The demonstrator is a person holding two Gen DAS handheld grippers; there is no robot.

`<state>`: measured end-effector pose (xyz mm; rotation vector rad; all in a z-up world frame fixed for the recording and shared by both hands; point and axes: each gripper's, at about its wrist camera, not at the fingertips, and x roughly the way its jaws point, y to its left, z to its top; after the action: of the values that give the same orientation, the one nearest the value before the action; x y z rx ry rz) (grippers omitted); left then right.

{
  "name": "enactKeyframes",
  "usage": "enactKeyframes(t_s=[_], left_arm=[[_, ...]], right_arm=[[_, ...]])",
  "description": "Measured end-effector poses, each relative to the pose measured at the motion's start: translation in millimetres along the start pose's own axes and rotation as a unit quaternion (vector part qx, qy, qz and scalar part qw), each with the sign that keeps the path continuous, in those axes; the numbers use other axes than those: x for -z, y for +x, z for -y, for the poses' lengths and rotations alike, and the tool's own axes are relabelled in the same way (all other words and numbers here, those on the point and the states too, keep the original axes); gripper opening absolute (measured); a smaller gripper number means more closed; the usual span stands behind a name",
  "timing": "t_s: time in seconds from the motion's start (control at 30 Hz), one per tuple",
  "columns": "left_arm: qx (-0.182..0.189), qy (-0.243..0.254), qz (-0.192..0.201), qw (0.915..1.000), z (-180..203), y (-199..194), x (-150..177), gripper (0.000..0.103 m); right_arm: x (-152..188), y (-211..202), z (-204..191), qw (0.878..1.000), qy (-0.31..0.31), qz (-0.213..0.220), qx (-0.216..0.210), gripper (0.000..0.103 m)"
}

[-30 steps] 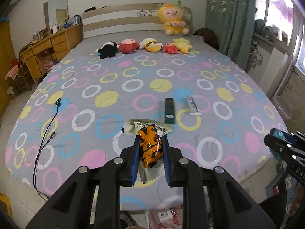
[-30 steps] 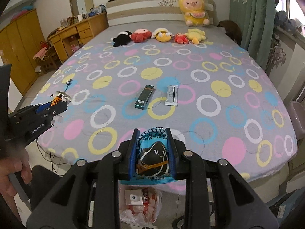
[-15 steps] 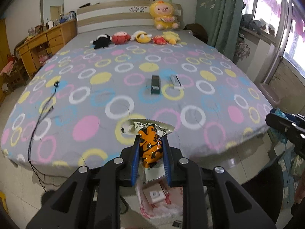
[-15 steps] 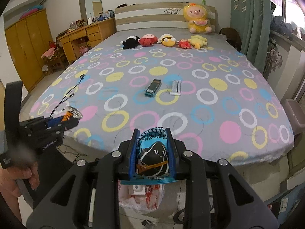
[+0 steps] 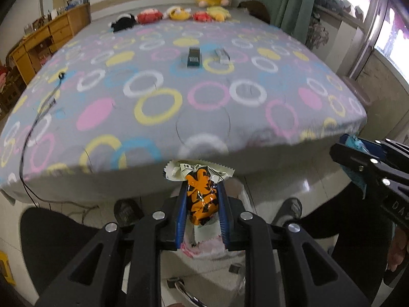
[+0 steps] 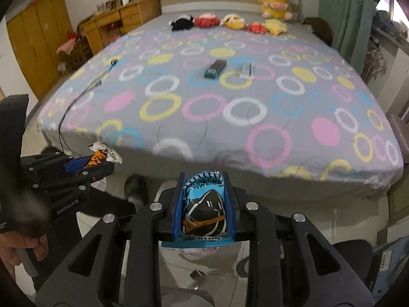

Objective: Collect trash
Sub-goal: 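Lift both held wrappers and carry them toward the trash bag, then open both tools to drop the wrappers into the trash bag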

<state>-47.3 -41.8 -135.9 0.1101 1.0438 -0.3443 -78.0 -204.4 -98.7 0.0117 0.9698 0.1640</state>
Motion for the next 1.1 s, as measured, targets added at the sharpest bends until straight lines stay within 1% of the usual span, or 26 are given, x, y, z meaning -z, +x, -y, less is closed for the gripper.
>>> enactKeyframes(t_s=[0.2, 0.3, 0.43, 0.53, 0.6, 0.73, 0.97, 1.1], left_arm=[[0.006, -0.013, -0.046, 0.9989, -3, 37, 29, 0.022], [0.007, -0.022, -0.065, 0.9976, -6, 58, 39, 0.022], [-0.004, -0.021, -0.097, 0.9951, -7, 88, 52, 0.022], [-0.016, -0.019, -0.112, 0.9934, -7, 106, 59, 0.022], [-0.019, -0.023, -0.125, 0.9918, -8, 117, 62, 0.022], [-0.027, -0.034, -0.151, 0.9875, -11, 143, 70, 0.022], [-0.03, -0.05, -0.193, 0.9794, -19, 179, 80, 0.022], [-0.037, -0.06, -0.207, 0.9759, -22, 195, 84, 0.022]], right_arm=[[18, 31, -2, 1.0, 0.0, -0.026, -0.001, 0.026], [25, 49, -2, 0.999, 0.005, -0.039, -0.011, 0.026], [34, 78, -3, 0.998, 0.006, -0.063, -0.01, 0.026], [39, 99, 0, 0.996, 0.01, -0.083, -0.018, 0.026], [40, 109, 0, 0.996, 0.008, -0.092, -0.017, 0.026], [45, 133, -1, 0.993, 0.012, -0.113, -0.029, 0.026], [46, 162, 0, 0.991, 0.018, -0.125, -0.036, 0.026], [48, 174, 2, 0.991, 0.024, -0.123, -0.044, 0.026]])
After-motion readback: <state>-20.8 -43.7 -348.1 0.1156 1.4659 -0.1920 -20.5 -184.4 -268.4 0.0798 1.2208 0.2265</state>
